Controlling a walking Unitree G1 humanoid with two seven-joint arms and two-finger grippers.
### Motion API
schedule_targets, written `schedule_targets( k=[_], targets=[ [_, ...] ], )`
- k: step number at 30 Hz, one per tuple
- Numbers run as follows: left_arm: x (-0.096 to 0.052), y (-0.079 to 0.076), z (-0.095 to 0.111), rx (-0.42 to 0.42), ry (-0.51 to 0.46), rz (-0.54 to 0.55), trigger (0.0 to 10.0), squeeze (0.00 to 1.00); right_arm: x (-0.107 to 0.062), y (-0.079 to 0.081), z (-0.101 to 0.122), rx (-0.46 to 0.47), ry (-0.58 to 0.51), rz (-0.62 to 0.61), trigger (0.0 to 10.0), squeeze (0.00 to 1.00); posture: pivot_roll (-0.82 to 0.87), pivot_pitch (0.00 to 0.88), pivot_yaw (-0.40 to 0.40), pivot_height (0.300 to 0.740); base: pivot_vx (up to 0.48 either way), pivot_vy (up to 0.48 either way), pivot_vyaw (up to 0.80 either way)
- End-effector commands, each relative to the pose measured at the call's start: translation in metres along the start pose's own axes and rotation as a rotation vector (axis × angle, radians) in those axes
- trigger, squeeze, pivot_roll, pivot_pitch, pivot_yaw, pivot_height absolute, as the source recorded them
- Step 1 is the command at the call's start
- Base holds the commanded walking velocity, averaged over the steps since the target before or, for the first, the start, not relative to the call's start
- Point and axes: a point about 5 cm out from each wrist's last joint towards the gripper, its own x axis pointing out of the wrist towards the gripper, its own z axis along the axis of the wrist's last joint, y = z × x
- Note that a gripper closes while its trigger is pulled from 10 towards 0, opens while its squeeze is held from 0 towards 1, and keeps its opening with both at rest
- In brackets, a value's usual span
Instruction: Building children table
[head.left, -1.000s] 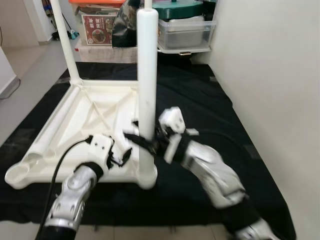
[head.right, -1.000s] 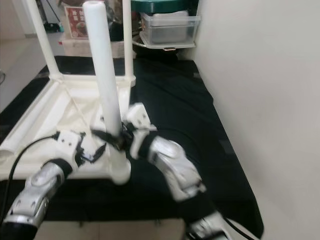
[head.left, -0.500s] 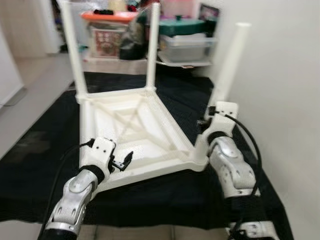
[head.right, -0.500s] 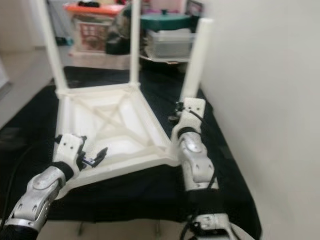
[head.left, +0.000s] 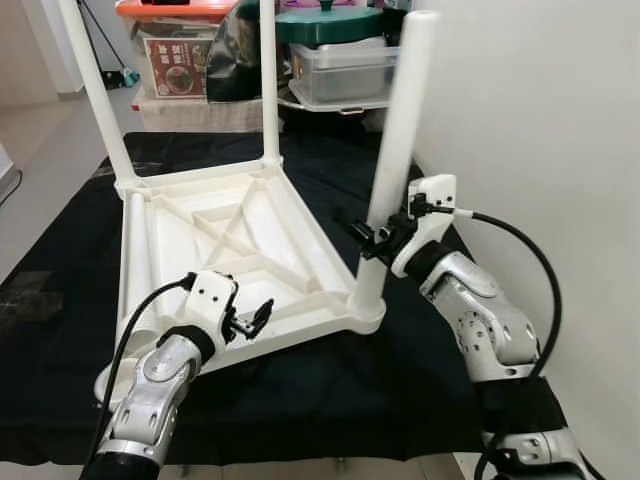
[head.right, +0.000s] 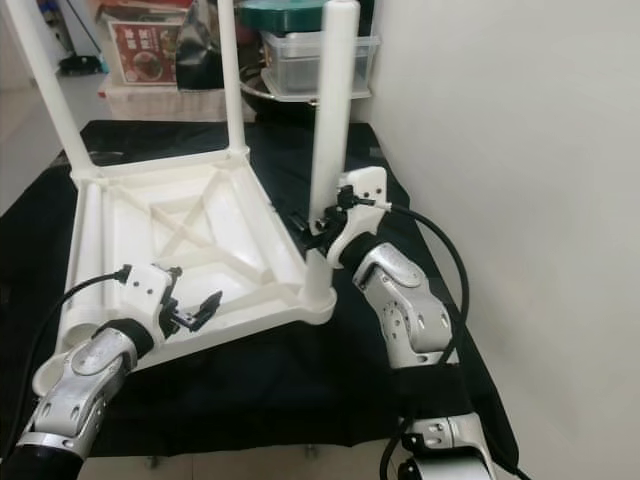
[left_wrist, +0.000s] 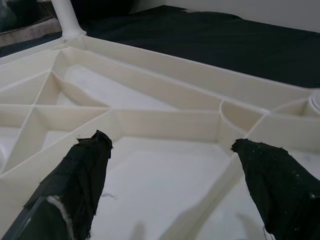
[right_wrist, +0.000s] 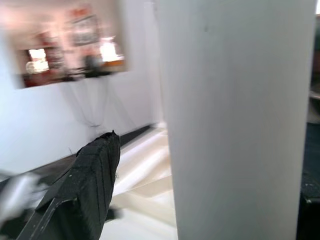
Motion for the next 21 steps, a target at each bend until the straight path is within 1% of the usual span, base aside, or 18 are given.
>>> schedule_targets(
  k=[1, 2, 4, 5, 8, 9, 10, 11, 12, 13, 14, 15, 16, 17, 18, 19, 20, 21],
  targets=[
    [0.000, -0.001, -0.002, 0.011, 0.006, 0.002, 10.0, 0.00, 0.002, 0.024, -0.012, -0.008, 0.054, 0.200, 10.0, 0.00, 0.10, 0.000, -0.057, 0.740, 0.000, 0.000, 0.00],
    [0.000, -0.001, -0.002, 0.011, 0.006, 0.002, 10.0, 0.00, 0.002, 0.024, -0.012, -0.008, 0.054, 0.200, 10.0, 0.00, 0.10, 0.000, -0.057, 0.740, 0.000, 0.000, 0.00],
    [-0.001, -0.001, -0.002, 0.010, 0.007, 0.004, 10.0, 0.00, 0.000, 0.034, -0.025, -0.019, 0.101, 0.266, 10.0, 0.00, 0.11, 0.000, -0.059, 0.740, 0.000, 0.000, 0.00],
    [-0.001, -0.001, -0.002, 0.010, 0.007, 0.004, 10.0, 0.00, 0.000, 0.034, -0.025, -0.019, 0.101, 0.266, 10.0, 0.00, 0.11, 0.000, -0.059, 0.740, 0.000, 0.000, 0.00],
    [-0.005, 0.002, -0.004, 0.017, 0.015, 0.012, 10.0, 0.00, 0.000, 0.040, -0.041, -0.015, 0.146, 0.261, 10.0, 0.00, 0.11, 0.000, -0.060, 0.740, 0.000, 0.000, 0.00],
    [-0.006, 0.004, -0.005, 0.020, 0.020, 0.016, 10.0, 0.00, 0.002, 0.030, -0.051, -0.034, 0.195, 0.147, 0.0, 0.00, 0.11, 0.000, -0.057, 0.740, 0.000, 0.000, 0.00],
    [-0.006, 0.004, -0.005, 0.020, 0.020, 0.016, 10.0, 0.00, 0.002, 0.030, -0.051, -0.034, 0.195, 0.147, 0.0, 0.00, 0.11, 0.000, -0.057, 0.740, 0.000, 0.000, 0.00],
    [-0.007, 0.005, -0.006, 0.022, 0.024, 0.019, 10.0, 0.00, 0.004, 0.014, -0.062, -0.047, 0.254, -0.023, 0.0, 0.00, 0.10, 0.000, -0.057, 0.740, 0.000, 0.000, 0.00],
    [-0.006, 0.004, -0.005, 0.021, 0.021, 0.019, 10.0, 0.00, 0.001, -0.010, -0.072, -0.043, 0.327, -0.275, 0.0, 0.00, 0.10, 0.000, -0.056, 0.740, 0.000, 0.000, 0.00],
    [-0.006, 0.004, -0.005, 0.021, 0.021, 0.019, 10.0, 0.00, 0.001, -0.010, -0.072, -0.043, 0.327, -0.275, 0.0, 0.00, 0.10, 0.000, -0.056, 0.740, 0.000, 0.000, 0.00],
    [-0.004, 0.003, -0.004, 0.017, 0.016, 0.015, 10.0, 0.00, -0.009, -0.033, -0.080, -0.033, 0.383, -0.531, 0.0, 0.00, 0.10, 0.000, -0.056, 0.740, 0.000, 0.000, 0.00],
    [-0.002, 0.000, -0.003, 0.015, 0.013, 0.009, 10.0, 0.00, -0.025, -0.052, -0.086, -0.008, 0.410, -0.754, 0.0, 0.00, 0.09, 0.000, -0.049, 0.740, 0.000, 0.000, 0.00],
    [-0.001, -0.002, -0.003, 0.014, 0.010, 0.005, 10.0, 0.00, -0.037, -0.061, -0.089, 0.010, 0.423, -0.883, 0.0, 0.00, 0.09, 0.000, -0.048, 0.740, 0.000, 0.000, 0.00],
    [-0.001, -0.002, -0.003, 0.014, 0.010, 0.005, 10.0, 0.00, -0.037, -0.061, -0.089, 0.010, 0.423, -0.883, 0.0, 0.00, 0.09, 0.000, -0.048, 0.740, 0.000, 0.000, 0.00],
    [0.000, -0.003, -0.003, 0.014, 0.010, 0.002, 10.0, 0.00, -0.051, -0.069, -0.091, 0.017, 0.428, -0.994, 0.0, 0.00, 0.09, 0.000, -0.047, 0.740, 0.000, 0.000, 0.00],
    [0.000, -0.003, -0.003, 0.014, 0.010, 0.002, 10.0, 0.00, -0.051, -0.069, -0.091, 0.017, 0.428, -0.994, 0.0, 0.00, 0.09, 0.000, -0.047, 0.740, 0.000, 0.000, 0.00],
    [0.000, -0.003, -0.003, 0.013, 0.010, 0.000, 10.0, 0.00, -0.071, -0.076, -0.093, 0.022, 0.439, -1.145, 0.0, 0.00, 0.09, 0.000, -0.046, 0.740, 0.000, 0.000, 0.00],
    [-0.001, -0.003, -0.003, 0.013, 0.010, 0.000, 10.0, 0.00, -0.085, -0.079, -0.095, 0.021, 0.447, -1.243, 0.0, 0.00, 0.09, 0.000, -0.046, 0.740, 0.000, 0.000, 0.00]
  ],
)
